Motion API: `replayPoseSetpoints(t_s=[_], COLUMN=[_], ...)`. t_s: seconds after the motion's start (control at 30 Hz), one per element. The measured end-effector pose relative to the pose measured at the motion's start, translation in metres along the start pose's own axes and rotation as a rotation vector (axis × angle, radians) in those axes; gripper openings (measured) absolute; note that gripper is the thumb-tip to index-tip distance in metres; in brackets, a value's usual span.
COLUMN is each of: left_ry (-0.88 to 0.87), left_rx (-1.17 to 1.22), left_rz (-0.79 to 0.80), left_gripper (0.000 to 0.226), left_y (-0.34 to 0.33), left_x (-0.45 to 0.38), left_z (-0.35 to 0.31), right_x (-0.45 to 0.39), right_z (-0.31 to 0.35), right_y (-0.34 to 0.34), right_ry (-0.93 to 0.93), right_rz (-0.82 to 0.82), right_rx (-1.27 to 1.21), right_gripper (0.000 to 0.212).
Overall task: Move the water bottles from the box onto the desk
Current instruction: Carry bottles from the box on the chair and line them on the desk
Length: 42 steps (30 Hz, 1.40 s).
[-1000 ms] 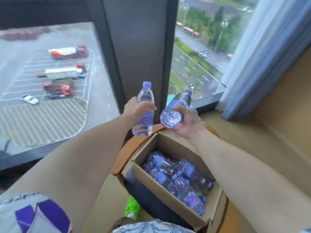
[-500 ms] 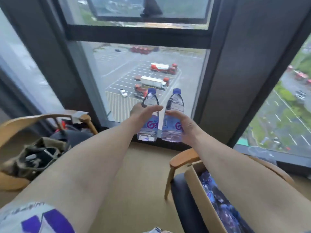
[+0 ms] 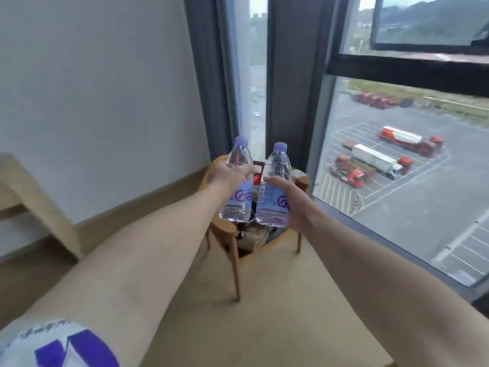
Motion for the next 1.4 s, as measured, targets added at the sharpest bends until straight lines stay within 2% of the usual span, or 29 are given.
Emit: replayPoseSetpoints(t_s=[0.07,0.13,0.2,0.3,0.47,0.6,0.73,0.9,1.0,1.1,1.2,1.4], left_ry=[0.039,0.078,0.106,0.158,0.238,0.269,0.336,0.363,0.396,0.426,0.441,0.462], left_rx=[-0.021,-0.013,0.001,0.032,0.131,0.119,0.074,0.077,0.115,0.139,0.186,0.249], left_rz=[-0.088,-0.187,-0.293,-0.451,-0.654,-0.866,-1.050,-1.214,-1.269,-1.295,-1.340,-1.409], left_gripper=[0.071,0.062,0.060,0.064,0.077,0.051,0.067,0.062,0.067,0.074,0.065,0.049], left_y=[0.065,0.125,0.184,0.269,0.388,0.490,0.591,0.695,0.742,0.790,0.838,0.946], left_x=[-0.009,-0.013,-0.011,-0.006,0.011,0.025,0.036,0.043,0.052,0.063,0.073,0.083], left_z=[0.016,0.033,0.050,0.079,0.134,0.171,0.180,0.190,0.208,0.231,0.263,0.332], right_x=[-0.024,-0.046,-0.064,-0.086,-0.119,-0.140,-0.156,-0.167,-0.164,-0.164,-0.166,-0.167], right_z=[-0.013,-0.026,-0.039,-0.061,-0.110,-0.151,-0.172,-0.191,-0.210,-0.235,-0.269,-0.343], right_y=[-0.057,-0.112,-0.167,-0.250,-0.377,-0.488,-0.603,-0.727,-0.788,-0.841,-0.890,-1.004], right_ry=[-0.018,-0.052,-0.084,-0.113,-0.215,-0.277,-0.297,-0.332,-0.373,-0.388,-0.433,-0.434], right_rz=[0.050,0.128,0.209,0.300,0.497,0.653,0.795,0.938,1.019,1.035,1.037,1.052], right_rx=[0.016,0.039,0.083,0.163,0.290,0.359,0.430,0.439,0.472,0.520,0.554,0.595], right_gripper=[0.059,0.051,0.058,0.068,0.061,0.056,0.063,0.059,0.057,0.056,0.056,0.071])
Point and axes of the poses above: each hand's wrist, its own x-axis away from the middle knuckle, its own y-axis out of the back of the hand, z = x × y, the point moved 3 cm from there along -x, towards the middle knuckle, and after that the axes turned 3 degrees about -z, right-handed, at the moved point
